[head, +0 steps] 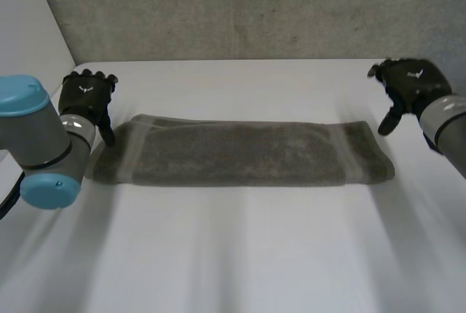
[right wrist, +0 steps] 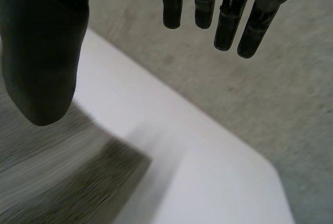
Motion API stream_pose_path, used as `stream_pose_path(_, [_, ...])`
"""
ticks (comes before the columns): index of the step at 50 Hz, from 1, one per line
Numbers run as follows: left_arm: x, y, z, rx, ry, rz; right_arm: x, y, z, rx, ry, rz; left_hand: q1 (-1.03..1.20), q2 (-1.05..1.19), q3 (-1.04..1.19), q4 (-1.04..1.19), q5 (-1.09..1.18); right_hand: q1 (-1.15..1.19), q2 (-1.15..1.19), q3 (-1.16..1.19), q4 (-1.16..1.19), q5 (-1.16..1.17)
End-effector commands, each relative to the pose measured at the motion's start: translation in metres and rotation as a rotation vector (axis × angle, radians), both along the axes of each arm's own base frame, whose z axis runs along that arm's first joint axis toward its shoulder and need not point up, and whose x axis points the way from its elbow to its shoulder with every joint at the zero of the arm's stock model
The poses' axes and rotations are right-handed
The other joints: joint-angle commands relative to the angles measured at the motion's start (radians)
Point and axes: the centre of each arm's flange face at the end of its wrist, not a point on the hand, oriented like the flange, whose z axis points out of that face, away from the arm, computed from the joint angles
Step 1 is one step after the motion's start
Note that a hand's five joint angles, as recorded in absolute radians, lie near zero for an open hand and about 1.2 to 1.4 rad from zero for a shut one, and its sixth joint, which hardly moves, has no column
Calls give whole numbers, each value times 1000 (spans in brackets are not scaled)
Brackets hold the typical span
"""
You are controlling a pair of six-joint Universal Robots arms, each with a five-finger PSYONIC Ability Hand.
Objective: Fold the towel.
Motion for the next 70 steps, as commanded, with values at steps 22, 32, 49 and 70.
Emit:
stream_pose_path(22, [2, 55, -2, 125, 142, -150, -15, 1, -104, 257, 179, 38, -55, -46, -37, -51, -185, 549, 561, 558, 559, 543])
stream_pose_path(32, [3, 55, -3, 127, 141, -146, -39, -24, -108, 219, 239, -84, -55, -46, -37, -51, -185, 1106, 1118, 1115, 1116, 1100])
stream_pose_path(49, [13, 54, 18, 74, 151, -123, -138, -62, -40, 78, 561, -298, -61, -52, -43, -57, -191, 1106, 1118, 1115, 1116, 1100])
stream_pose_path(70, [-13, 65, 36, 23, 169, -192, 197, 105, -68, -245, 289, 632, -67, -57, -49, -63, -196, 1106, 1118, 1115, 1116, 1100])
